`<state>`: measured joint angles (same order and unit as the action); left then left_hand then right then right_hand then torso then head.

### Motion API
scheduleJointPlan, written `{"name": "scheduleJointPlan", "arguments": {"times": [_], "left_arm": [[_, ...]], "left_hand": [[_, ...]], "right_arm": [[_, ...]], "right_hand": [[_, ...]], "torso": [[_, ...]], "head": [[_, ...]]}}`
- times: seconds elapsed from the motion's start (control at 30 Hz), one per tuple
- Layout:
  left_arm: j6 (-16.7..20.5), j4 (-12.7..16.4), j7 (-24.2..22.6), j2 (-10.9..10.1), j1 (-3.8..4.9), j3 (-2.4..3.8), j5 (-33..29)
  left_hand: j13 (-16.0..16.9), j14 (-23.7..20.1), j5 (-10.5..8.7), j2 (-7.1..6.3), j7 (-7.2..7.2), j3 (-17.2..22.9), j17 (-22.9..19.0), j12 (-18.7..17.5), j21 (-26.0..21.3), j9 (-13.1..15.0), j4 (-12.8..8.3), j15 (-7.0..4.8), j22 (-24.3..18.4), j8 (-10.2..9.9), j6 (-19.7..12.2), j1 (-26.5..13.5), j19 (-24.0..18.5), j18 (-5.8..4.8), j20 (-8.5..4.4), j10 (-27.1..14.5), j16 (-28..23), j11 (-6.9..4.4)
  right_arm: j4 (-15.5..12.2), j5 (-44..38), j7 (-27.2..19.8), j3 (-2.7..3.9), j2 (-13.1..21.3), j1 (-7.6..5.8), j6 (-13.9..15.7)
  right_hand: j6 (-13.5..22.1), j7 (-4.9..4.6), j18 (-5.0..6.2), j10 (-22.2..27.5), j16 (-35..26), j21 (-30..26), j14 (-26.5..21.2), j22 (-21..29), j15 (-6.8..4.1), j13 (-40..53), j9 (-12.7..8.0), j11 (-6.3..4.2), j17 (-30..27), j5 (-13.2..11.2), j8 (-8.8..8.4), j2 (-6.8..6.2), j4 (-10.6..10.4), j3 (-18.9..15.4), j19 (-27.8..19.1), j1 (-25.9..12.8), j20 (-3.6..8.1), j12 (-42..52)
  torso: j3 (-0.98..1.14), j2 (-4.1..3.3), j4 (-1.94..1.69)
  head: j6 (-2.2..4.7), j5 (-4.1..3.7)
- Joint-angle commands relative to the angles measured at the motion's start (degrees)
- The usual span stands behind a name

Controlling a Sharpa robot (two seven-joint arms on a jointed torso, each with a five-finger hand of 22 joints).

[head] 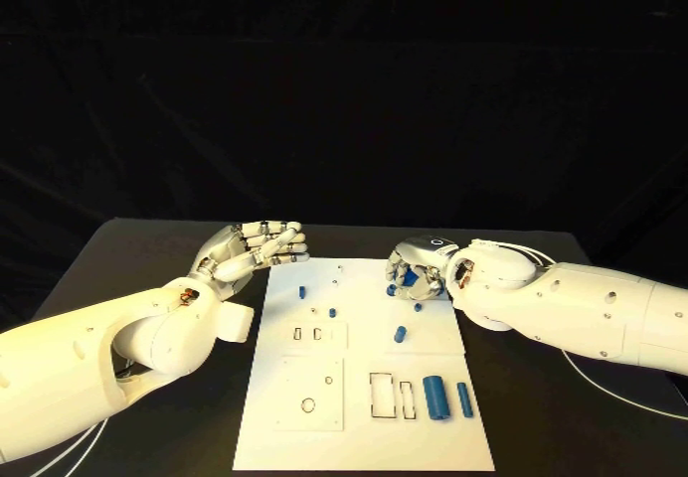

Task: Assemble the parts on the task board

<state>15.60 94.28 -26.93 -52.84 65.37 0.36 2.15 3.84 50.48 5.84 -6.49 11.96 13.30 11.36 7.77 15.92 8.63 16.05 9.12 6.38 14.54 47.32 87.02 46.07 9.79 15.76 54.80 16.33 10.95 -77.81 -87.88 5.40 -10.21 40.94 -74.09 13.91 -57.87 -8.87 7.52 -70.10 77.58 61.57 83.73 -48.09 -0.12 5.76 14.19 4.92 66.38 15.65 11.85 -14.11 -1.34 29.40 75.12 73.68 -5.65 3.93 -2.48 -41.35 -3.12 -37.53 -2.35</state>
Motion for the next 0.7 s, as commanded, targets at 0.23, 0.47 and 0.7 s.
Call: {"name": "scheduleJointPlan", "arguments": {"times": [0.23, 0.47, 0.7], "left_arm": [[-1.25, 0.02, -0.04, 0.20, 0.09, 0.06, 0.31], [-1.35, -0.01, 0.12, 0.22, 0.09, 0.06, 0.31], [-1.33, 0.11, 0.24, 0.24, 0.16, 0.06, 0.41]], "left_hand": [[0.00, 0.09, -0.21, -0.16, 1.71, 0.36, 0.10, -0.30, 0.18, 0.06, 0.06, -0.04, -0.10, 0.18, 0.32, 0.28, 0.41, 0.76, 0.02, 0.51, -0.27, 0.04], [0.00, 0.09, -0.21, -0.16, 1.71, 0.36, 0.10, -0.30, 0.18, 0.06, 0.06, -0.04, -0.10, 0.18, 0.32, 0.28, 0.41, 0.76, 0.02, 0.51, -0.27, 0.04], [0.00, 0.09, -0.21, -0.16, 1.71, 0.36, 0.10, -0.30, 0.18, 0.06, 0.06, -0.04, -0.10, 0.18, 0.32, 0.28, 0.41, 0.76, 0.02, 0.51, -0.27, 0.04]], "right_arm": [[0.35, -0.85, 0.15, 0.01, -0.55, 0.24, -1.79], [0.65, -0.69, 0.08, 0.00, -1.06, 0.60, -2.33], [0.48, -0.68, 0.37, 0.00, -1.04, 0.83, -2.51]], "right_hand": [[-0.62, -0.01, -0.62, -0.56, 0.79, 1.32, 2.70, -1.54, 0.11, 0.24, 0.29, -0.15, 0.64, 0.00, 0.16, 0.21, -0.37, 0.35, 0.62, 0.45, 0.00, 0.38], [-0.95, 0.11, -0.73, -0.96, 1.36, 2.28, 2.74, -2.76, 0.03, 0.43, 0.57, -0.28, 1.23, -0.11, 0.40, 0.47, -0.50, 0.60, 0.74, 0.61, 0.02, 0.57], [-1.26, 0.26, -0.87, -1.53, 1.91, 3.35, 2.76, -4.16, -0.09, 0.75, 0.92, -0.47, 1.77, -0.04, 0.67, 0.94, -0.58, 0.95, 0.87, 0.90, 0.09, 0.85]], "torso": [[-0.03, -0.10, -0.18], [-0.02, -0.18, -0.24], [-0.06, -0.32, -0.39]], "head": [[-0.26, -0.02], [-0.42, 0.06], [-0.18, 0.17]]}}
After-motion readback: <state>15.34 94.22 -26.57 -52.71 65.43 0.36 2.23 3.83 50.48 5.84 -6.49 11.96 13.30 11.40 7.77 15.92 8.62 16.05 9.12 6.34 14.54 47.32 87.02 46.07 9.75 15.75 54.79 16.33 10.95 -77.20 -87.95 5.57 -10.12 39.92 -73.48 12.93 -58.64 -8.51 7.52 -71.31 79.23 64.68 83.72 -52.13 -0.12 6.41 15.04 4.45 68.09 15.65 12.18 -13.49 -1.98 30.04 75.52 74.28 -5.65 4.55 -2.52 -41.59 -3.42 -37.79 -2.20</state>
